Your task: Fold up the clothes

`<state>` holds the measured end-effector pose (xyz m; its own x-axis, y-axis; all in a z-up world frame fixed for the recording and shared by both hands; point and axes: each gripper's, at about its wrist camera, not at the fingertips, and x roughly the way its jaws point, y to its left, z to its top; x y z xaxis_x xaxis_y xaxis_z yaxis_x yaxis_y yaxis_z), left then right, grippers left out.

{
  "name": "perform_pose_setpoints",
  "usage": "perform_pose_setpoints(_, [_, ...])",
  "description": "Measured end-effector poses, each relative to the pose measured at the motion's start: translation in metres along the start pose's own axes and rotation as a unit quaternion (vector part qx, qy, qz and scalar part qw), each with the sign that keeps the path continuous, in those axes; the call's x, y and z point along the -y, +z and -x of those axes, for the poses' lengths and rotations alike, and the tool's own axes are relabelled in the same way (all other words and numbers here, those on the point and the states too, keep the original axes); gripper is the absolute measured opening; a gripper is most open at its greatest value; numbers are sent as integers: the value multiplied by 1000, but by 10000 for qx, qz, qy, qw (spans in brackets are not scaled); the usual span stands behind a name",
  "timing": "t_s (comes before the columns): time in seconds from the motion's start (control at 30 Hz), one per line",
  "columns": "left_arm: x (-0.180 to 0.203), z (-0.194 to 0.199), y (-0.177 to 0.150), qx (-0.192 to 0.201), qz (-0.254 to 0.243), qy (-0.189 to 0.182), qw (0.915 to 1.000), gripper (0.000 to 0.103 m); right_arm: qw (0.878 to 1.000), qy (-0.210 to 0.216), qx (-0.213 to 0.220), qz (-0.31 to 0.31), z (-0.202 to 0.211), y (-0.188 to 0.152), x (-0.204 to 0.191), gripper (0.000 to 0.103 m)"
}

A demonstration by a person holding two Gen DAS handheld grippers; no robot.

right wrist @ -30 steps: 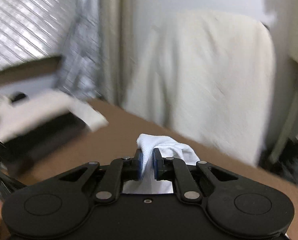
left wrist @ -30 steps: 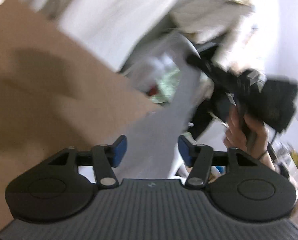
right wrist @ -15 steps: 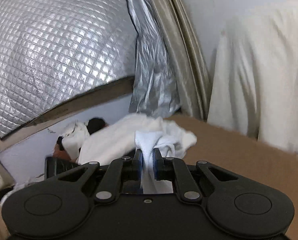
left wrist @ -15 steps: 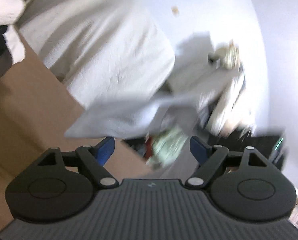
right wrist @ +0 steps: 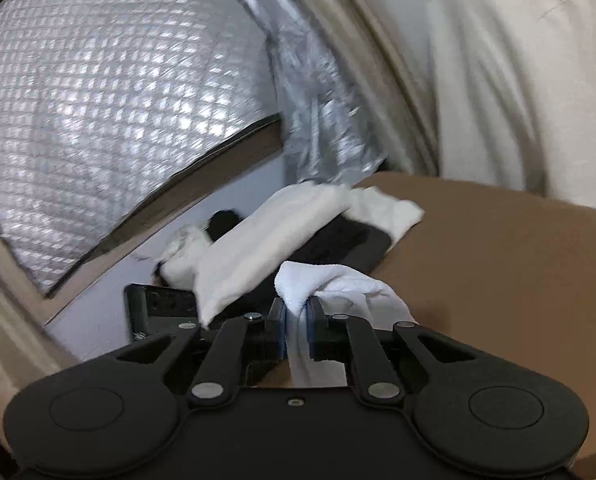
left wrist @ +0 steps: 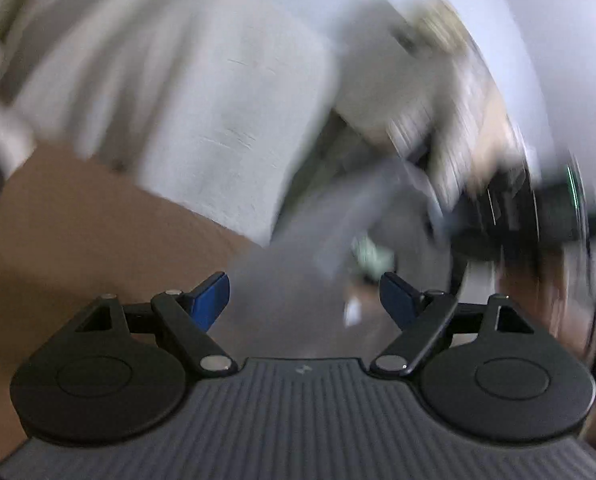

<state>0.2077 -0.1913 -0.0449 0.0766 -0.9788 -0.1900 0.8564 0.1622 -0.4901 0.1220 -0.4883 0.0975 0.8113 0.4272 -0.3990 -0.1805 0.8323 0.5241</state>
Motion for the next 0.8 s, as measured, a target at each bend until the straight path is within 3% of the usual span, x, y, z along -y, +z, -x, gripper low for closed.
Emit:
perform_pose_setpoints(0.07, [16, -10, -5, -272, -651, 178, 9974, 79, 9995, 261, -167, -34, -1, 1, 0, 13])
perform_pose_setpoints(0.1, [24, -16, -9, -388, -888, 301, 9948, 63, 9989, 394, -254, -49, -2, 2, -1, 13])
perform_pose_setpoints(0.13, [28, -21, -10, -515, -1027, 397, 9926, 30, 9984, 448, -347, 55, -3, 2, -3, 13])
perform_pose_setpoints(0.17, [26, -26, -10, -649, -977, 553, 9916, 10, 9985, 326, -393, 212, -3, 1, -5, 13])
perform_pose_setpoints(0.2, [24, -30, -9, -783, -925, 710, 9901, 4, 9983, 145, -416, 369, -3, 1, -7, 14])
perform_pose_setpoints(0.23, [22, -35, -9, -917, -873, 866, 9882, 4, 9985, -143, -360, 378, -2, -1, -4, 18])
perform_pose_setpoints(0.4, [-11, -23, 5, -481, -186, 1841, 9815, 4, 9856, -1684, 120, -1, 16, -18, 26, 39])
perform_pose_setpoints(0.53, [-30, -13, 18, -186, 157, 2385, 9708, 4, 9785, -2056, 69, -174, 31, -64, 37, 52])
perform_pose_setpoints(0.63, [-25, 10, 21, 6, 46, 2782, 9605, 4, 9733, -2263, -282, -242, 35, -103, 40, 54])
perform_pose_setpoints(0.7, [-21, 10, 32, 56, -186, 3145, 9491, 4, 9696, -2340, -626, -345, 36, -123, 46, 54])
perform_pose_setpoints(0.77, [-11, 20, 52, 218, -459, 3598, 9316, 4, 9664, -2395, -914, -196, 37, -130, 46, 54])
perform_pose_setpoints(0.8, [-7, 31, 66, 458, -388, 3745, 9253, 4, 9642, -2449, -1015, -46, 38, -131, 45, 54])
